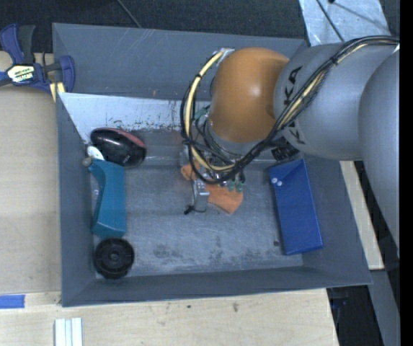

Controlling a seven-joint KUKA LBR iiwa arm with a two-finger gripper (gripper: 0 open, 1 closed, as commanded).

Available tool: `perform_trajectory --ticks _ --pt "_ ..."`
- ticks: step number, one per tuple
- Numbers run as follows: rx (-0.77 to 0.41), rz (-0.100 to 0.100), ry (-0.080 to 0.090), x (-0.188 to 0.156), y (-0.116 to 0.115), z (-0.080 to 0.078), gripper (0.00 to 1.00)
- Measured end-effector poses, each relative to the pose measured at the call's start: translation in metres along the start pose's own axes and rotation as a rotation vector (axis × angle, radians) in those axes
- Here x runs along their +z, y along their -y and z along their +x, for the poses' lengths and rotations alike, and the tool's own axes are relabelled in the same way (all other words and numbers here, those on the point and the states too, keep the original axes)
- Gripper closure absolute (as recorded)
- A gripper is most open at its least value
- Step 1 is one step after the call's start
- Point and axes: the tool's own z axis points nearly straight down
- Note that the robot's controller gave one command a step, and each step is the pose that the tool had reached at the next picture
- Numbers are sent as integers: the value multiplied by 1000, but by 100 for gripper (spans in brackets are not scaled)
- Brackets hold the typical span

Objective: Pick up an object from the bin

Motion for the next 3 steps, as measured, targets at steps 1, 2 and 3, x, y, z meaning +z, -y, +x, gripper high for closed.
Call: perform_trajectory --ticks 1,2,3 --pt "2 -1 8 -5 0 -2 0" --pt "-26 -2 12 22 30 -11 0" --pt "-20 3 7 42 52 -16 0"
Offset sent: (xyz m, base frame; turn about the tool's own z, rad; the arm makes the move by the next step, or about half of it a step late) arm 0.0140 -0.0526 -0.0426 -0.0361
